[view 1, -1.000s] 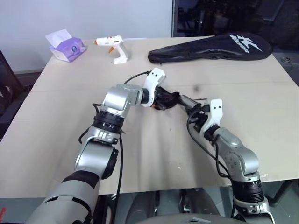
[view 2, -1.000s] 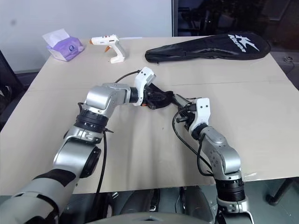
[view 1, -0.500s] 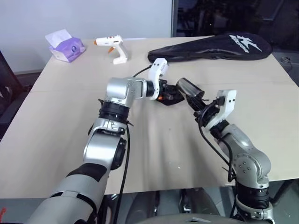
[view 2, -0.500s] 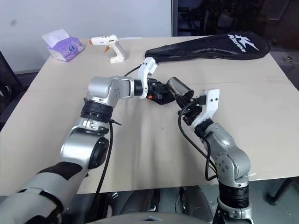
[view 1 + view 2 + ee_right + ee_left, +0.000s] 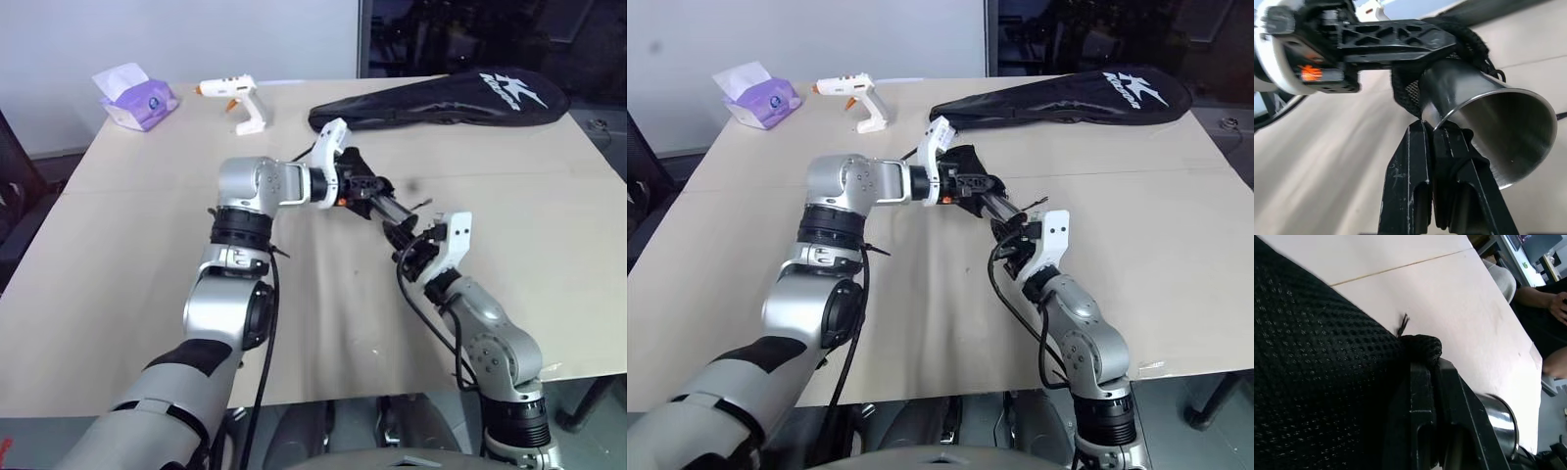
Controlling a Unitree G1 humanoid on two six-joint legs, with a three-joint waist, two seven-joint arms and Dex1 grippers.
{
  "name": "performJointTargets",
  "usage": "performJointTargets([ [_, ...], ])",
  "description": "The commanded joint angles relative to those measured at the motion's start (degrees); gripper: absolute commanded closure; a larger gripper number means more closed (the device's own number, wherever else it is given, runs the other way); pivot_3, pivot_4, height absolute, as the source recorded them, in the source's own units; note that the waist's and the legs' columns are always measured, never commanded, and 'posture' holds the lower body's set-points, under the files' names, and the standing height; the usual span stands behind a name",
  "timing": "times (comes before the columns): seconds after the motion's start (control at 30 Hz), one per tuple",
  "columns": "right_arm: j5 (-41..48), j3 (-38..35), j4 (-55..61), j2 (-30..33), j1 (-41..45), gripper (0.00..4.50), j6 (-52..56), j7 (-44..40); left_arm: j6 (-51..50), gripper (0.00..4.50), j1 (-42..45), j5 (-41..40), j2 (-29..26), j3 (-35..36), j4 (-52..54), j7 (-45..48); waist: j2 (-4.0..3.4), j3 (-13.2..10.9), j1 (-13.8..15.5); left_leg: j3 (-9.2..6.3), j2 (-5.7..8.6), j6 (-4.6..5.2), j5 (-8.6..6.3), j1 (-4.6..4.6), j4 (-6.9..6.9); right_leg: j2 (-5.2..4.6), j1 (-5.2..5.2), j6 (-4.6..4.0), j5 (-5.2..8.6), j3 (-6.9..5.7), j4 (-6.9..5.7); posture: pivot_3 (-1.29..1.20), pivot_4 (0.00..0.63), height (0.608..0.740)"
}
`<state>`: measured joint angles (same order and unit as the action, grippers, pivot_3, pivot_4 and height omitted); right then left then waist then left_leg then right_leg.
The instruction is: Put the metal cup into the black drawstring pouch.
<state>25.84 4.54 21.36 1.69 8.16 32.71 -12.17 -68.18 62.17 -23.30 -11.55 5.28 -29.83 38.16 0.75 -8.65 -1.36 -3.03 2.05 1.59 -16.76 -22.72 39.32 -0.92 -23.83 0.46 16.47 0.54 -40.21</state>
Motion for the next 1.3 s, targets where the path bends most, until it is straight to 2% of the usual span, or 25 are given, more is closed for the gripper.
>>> performJointTargets([
  [0.03,-0.6,0.8,0.4,0.0,1.0,4.46,-2.5,-1.5,-1.5,4.50,-1.2,-1.4,-0.3,-0.6,3.7,-0.2,0.00,0.0,0.0,0.00,0.00,0.00,0.00,0.00,0.00,0.00,0.00,0.00,0.00,0.00,0.00,0.00,0.150,0.740],
  [0.17,-1.1,1.7,-1.0,0.4,1.8,4.46,-3.7,-3.3,-2.2,4.50,-3.0,-2.0,-1.2,-2.0,6.6,0.5,0.00,0.0,0.0,0.00,0.00,0.00,0.00,-0.01,0.00,0.00,-0.01,0.00,0.00,0.00,0.00,0.00,0.150,0.740],
  [0.33,-8.9,7.1,-6.8,5.2,5.5,4.46,-6.7,-6.4,-2.8,4.50,-3.9,-4.6,-3.2,-6.4,12.2,6.4,0.00,0.0,-0.3,0.01,0.01,0.00,0.00,0.00,0.02,0.00,0.00,0.00,0.00,0.01,0.00,0.00,0.150,0.740],
  [0.53,-15.4,9.9,-13.4,6.6,11.6,4.46,-13.3,-8.0,-8.1,4.50,-4.3,-9.4,-4.5,-6.2,15.5,9.7,0.00,0.0,-0.9,0.01,0.00,0.00,0.00,0.00,0.02,0.00,0.00,0.00,0.00,0.01,-0.01,0.00,0.150,0.740],
  [0.73,-25.1,14.2,-18.4,8.2,16.5,4.46,-19.3,-7.1,-14.9,4.50,-3.1,-13.3,-3.3,-0.5,15.1,7.3,0.00,0.0,-1.0,0.01,0.00,-0.01,0.01,0.01,0.03,0.00,-0.03,0.00,0.00,0.01,-0.06,0.00,0.150,0.740],
  [0.87,-35.3,18.1,-20.9,11.3,19.6,4.46,-24.8,-5.5,-18.2,4.50,-2.9,-13.6,-2.4,2.6,14.3,4.9,0.00,0.0,-1.0,0.01,0.00,-0.01,0.01,0.01,0.06,0.00,-0.02,0.00,0.00,0.01,-0.06,0.00,0.150,0.740],
  [0.9,-35.4,17.4,-20.7,10.6,20.0,4.46,-25.8,-4.6,-19.1,4.50,-2.5,-13.6,-2.0,4.2,13.1,4.1,0.00,0.0,-1.0,0.01,0.00,-0.01,0.00,0.01,0.07,-0.01,-0.02,0.00,0.00,0.02,-0.07,0.00,0.150,0.740],
  [1.0,-26.4,11.0,-17.3,5.1,18.5,4.46,-24.1,-4.3,-20.0,4.50,-1.0,-12.9,-1.6,9.9,7.9,1.2,0.01,0.0,-0.9,-0.01,0.00,-0.02,0.01,0.01,0.08,0.00,-0.02,0.00,0.00,-0.01,-0.08,0.00,0.150,0.740],
  [1.03,-25.8,10.3,-16.6,4.8,17.9,4.46,-23.8,-4.8,-19.8,4.50,-0.4,-12.3,-1.5,11.9,5.5,-0.2,0.01,0.0,-0.9,-0.02,-0.01,-0.04,0.02,0.01,0.07,0.00,-0.03,0.00,0.00,-0.02,-0.09,0.00,0.150,0.740],
  [1.13,-30.5,13.7,-17.2,7.8,17.2,4.46,-24.3,-7.6,-20.0,4.50,1.2,-12.1,-0.9,14.3,3.1,-2.3,0.01,0.0,-0.9,-0.01,0.01,-0.04,0.02,0.01,0.08,-0.02,-0.01,0.00,0.00,-0.01,-0.08,0.00,0.150,0.740],
  [1.3,-37.3,20.7,-22.5,11.0,19.6,4.46,-25.5,-11.6,-24.2,4.50,4.2,-17.3,1.7,14.5,6.7,-1.0,0.02,0.0,-1.1,-0.01,0.01,-0.05,0.03,0.00,0.06,0.00,-0.07,0.00,0.00,-0.01,-0.13,0.00,0.150,0.740],
])
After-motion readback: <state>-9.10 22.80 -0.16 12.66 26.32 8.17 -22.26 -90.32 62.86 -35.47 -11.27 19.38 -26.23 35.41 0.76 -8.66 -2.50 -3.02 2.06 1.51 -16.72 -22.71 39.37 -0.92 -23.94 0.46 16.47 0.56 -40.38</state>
